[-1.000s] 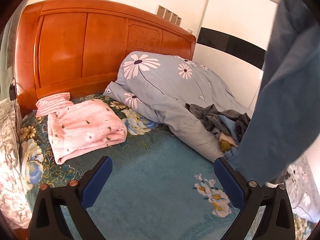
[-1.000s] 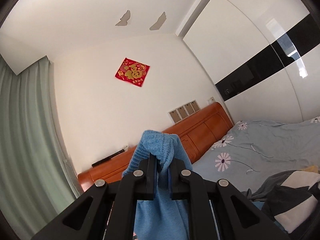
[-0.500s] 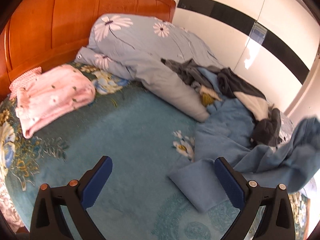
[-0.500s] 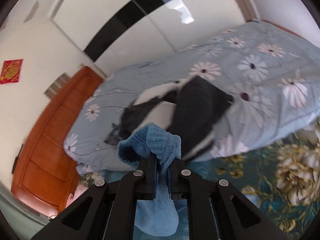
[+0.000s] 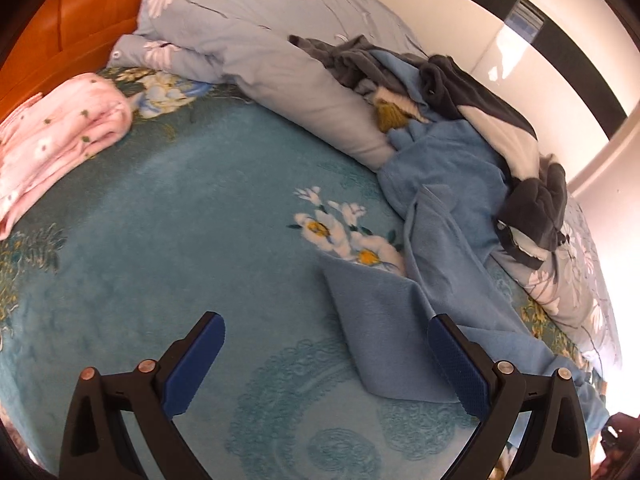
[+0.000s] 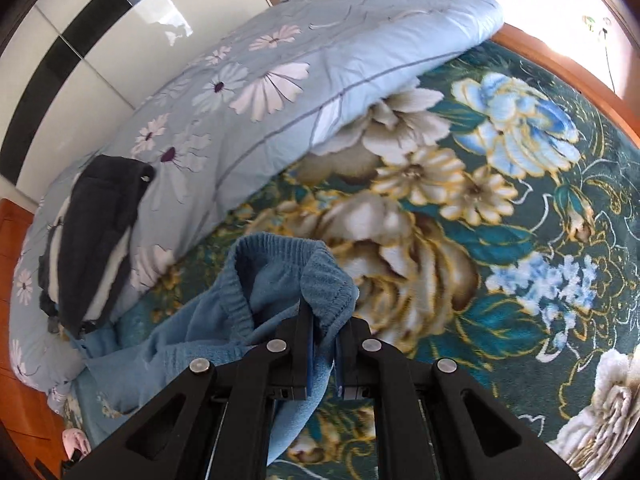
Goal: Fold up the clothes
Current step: 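Carry the light blue pants with the right gripper and lay them on the blanket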
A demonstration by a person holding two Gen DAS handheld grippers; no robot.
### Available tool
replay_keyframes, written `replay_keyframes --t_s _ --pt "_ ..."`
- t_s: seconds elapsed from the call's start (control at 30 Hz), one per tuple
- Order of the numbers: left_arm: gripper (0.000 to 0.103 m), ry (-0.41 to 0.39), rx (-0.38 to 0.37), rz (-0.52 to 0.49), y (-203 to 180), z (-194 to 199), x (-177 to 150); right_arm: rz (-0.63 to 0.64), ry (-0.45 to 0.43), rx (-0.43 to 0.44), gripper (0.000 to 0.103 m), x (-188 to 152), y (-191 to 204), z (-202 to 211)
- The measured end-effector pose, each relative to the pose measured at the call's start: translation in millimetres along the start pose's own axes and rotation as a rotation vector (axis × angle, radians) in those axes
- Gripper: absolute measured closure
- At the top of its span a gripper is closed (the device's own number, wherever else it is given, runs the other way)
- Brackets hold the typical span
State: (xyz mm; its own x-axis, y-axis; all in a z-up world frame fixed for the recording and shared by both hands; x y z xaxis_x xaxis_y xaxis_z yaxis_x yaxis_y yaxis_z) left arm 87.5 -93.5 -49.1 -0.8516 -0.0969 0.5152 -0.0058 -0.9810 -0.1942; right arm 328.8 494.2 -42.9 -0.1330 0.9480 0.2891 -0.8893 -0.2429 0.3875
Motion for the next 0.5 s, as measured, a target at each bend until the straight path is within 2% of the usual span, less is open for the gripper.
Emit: replay_keyframes --t_s 0.07,0.2,0.33,0.5 --pt "0.000 0.016 -0.018 -0.021 -9.5 -6.2 7.2 -0.002 0.029 -0.038 0.095 -2.9 -11.0 -14.4" --pt "0.000 0.038 -0.069 0.038 -15.8 -18.2 29.1 0.004 0.060 -0.056 0.095 -8.1 -22.9 -28.4" --pt "0.002 0.108 -0.049 0.104 -15.8 -43.6 42.7 -0.006 0.078 -0.051 0.095 -6.3 -28.9 -33.5" --pt "0.020 0.216 -0.021 0.155 -8.4 -73.1 38.2 0.003 0.101 -0.060 0.094 -7.2 -29.7 -40.8"
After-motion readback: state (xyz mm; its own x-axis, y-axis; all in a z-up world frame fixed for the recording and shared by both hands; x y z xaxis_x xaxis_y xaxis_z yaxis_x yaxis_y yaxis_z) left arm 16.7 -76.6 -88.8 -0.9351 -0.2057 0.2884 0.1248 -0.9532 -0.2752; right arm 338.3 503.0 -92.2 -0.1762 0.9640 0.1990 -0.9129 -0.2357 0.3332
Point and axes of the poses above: each gripper's, at about its wrist camera, not at the fingertips, and z roughly against the way its jaws point, y to its left, x to its top, the point moved 1 cm from there along -z, roughly the way its jaws point, and after that the axes turned 13 degrees about -z, right-handed, at the moved point
